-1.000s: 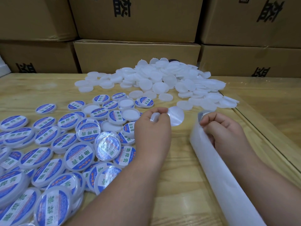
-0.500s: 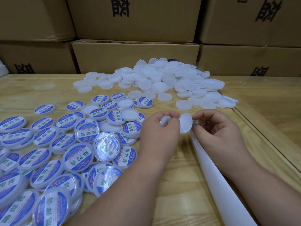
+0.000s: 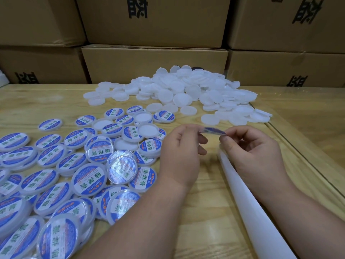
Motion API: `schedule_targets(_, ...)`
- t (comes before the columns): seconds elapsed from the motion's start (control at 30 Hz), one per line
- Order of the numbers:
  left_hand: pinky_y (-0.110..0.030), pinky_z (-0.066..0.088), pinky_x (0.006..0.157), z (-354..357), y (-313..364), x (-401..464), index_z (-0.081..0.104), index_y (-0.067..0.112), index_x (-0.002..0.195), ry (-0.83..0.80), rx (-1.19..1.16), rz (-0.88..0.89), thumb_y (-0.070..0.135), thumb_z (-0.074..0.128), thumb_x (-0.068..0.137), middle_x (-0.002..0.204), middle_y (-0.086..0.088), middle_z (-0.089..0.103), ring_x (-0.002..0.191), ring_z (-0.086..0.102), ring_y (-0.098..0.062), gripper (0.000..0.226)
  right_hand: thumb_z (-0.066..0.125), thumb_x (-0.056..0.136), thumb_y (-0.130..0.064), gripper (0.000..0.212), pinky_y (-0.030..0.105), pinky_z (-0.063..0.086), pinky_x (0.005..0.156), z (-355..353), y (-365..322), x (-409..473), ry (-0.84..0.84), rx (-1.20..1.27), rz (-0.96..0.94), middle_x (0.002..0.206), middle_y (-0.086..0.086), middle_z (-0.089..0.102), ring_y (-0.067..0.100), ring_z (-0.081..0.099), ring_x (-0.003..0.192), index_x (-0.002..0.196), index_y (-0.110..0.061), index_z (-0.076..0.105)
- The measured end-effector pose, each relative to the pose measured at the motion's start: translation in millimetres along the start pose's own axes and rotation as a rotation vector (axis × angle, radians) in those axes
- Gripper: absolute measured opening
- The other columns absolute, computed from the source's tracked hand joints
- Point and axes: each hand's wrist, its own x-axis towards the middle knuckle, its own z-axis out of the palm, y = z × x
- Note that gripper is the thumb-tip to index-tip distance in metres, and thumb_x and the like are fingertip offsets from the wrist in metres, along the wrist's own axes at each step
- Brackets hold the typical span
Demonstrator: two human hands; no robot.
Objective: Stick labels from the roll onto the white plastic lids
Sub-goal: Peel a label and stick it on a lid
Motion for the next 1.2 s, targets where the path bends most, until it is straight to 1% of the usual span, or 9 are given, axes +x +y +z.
schedule_targets(0.1, -0.026, 0.041, 0.046, 0, 2, -1, 0.055, 0.019, 0.106, -0.027, -0.194, 0.006, 0.028, 0.034, 0.08, 0.071, -0.01, 0.071, 0.056, 0.062, -0.023, 0.035, 0.072, 0.09, -0.007, 0.025, 0.013, 0.042, 0.053, -1, -1, 0, 0.011, 0.043, 0.047, 0.064, -0.009, 0.06, 0.003, 0.051, 0.055, 0.074, -0.025, 0.073)
schedule_targets(0.17, -0.025, 0.041, 0.045, 0, 4, -1, 0.049, 0.016, 0.106, -0.024, -0.312, -0.031, 0.023, 0.032, 0.082, 0.073, -0.015, 0.072, 0.059, 0.064, -0.028, 0.031, 0.07, 0.092, -0.007, 0.026, 0.015, 0.04, 0.048, -2, -2, 1, 0.027, 0.098, 0.101, 0.06, -0.01, 0.058, 0.005, 0.048, 0.049, 0.074, -0.025, 0.072)
schedule_targets(0.3, -0.026, 0.048, 0.047, -1, 3, 5, 0.055, 0.013, 0.103, -0.04, -0.36, -0.132, 0.009, 0.026, 0.102, 0.078, -0.004, 0.076, 0.076, 0.073, -0.025, 0.03, 0.061, 0.096, -0.004, 0.021, 0.019, 0.028, 0.037, -6, -4, 3, -0.016, 0.333, 0.209, 0.049, -0.008, 0.049, 0.01, 0.032, 0.039, 0.078, -0.014, 0.067)
schedule_targets(0.4, -0.03, 0.053, 0.055, -1, 2, 8, 0.066, 0.016, 0.103, -0.057, -0.387, -0.167, 0.012, 0.031, 0.107, 0.087, 0.0, 0.077, 0.077, 0.07, -0.017, 0.035, 0.066, 0.086, -0.015, 0.02, 0.02, 0.024, 0.038, -6, -4, 5, -0.061, 0.411, 0.282, 0.049, -0.003, 0.038, 0.012, 0.028, 0.04, 0.067, -0.02, 0.068)
schedule_targets(0.57, -0.03, 0.051, 0.058, -2, 3, 8, 0.068, 0.014, 0.105, -0.133, -0.45, -0.222, 0.015, 0.028, 0.104, 0.107, -0.02, 0.074, 0.085, 0.068, -0.026, 0.039, 0.067, 0.078, -0.027, 0.014, 0.018, 0.022, 0.038, -4, -4, 3, -0.185, 0.228, 0.323, 0.051, -0.004, 0.031, 0.01, 0.022, 0.042, 0.066, -0.021, 0.072)
schedule_targets(0.73, -0.027, 0.051, 0.054, -3, 0, 8, 0.063, 0.01, 0.11, -0.211, -0.469, -0.223, 0.01, 0.025, 0.098, 0.104, -0.018, 0.077, 0.081, 0.071, -0.025, 0.04, 0.069, 0.091, -0.02, 0.026, 0.017, 0.022, 0.038, -1, -2, 2, -0.205, 0.162, 0.325, 0.049, -0.007, 0.031, 0.01, 0.021, 0.042, 0.066, -0.023, 0.076)
schedule_targets(0.97, -0.028, 0.051, 0.054, -2, -4, 10, 0.063, 0.009, 0.109, -0.213, -0.433, -0.187, 0.005, 0.028, 0.098, 0.104, -0.02, 0.076, 0.084, 0.071, -0.026, 0.037, 0.069, 0.092, -0.02, 0.018, 0.016, 0.023, 0.037, -1, 0, 3, -0.188, 0.147, 0.319, 0.047, -0.009, 0.032, 0.008, 0.023, 0.039, 0.077, -0.02, 0.079)
schedule_targets(1.13, -0.028, 0.051, 0.054, -1, -3, 10, 0.065, 0.013, 0.108, -0.222, -0.396, -0.169, 0.022, 0.045, 0.083, 0.103, -0.017, 0.077, 0.084, 0.071, -0.025, 0.033, 0.066, 0.095, -0.018, 0.022, 0.016, 0.023, 0.037, -1, 1, 3, -0.184, 0.137, 0.327, 0.047, -0.009, 0.032, 0.008, 0.022, 0.038, 0.078, -0.019, 0.079)
schedule_targets(1.2, -0.028, 0.051, 0.055, -1, -3, 10, 0.067, 0.015, 0.106, -0.215, -0.379, -0.155, 0.023, 0.05, 0.091, 0.102, -0.016, 0.077, 0.083, 0.072, -0.023, 0.024, 0.067, 0.094, -0.018, 0.022, 0.016, 0.023, 0.036, -1, 0, 3, -0.184, 0.129, 0.325, 0.046, -0.009, 0.033, 0.008, 0.023, 0.037, 0.077, -0.019, 0.079)
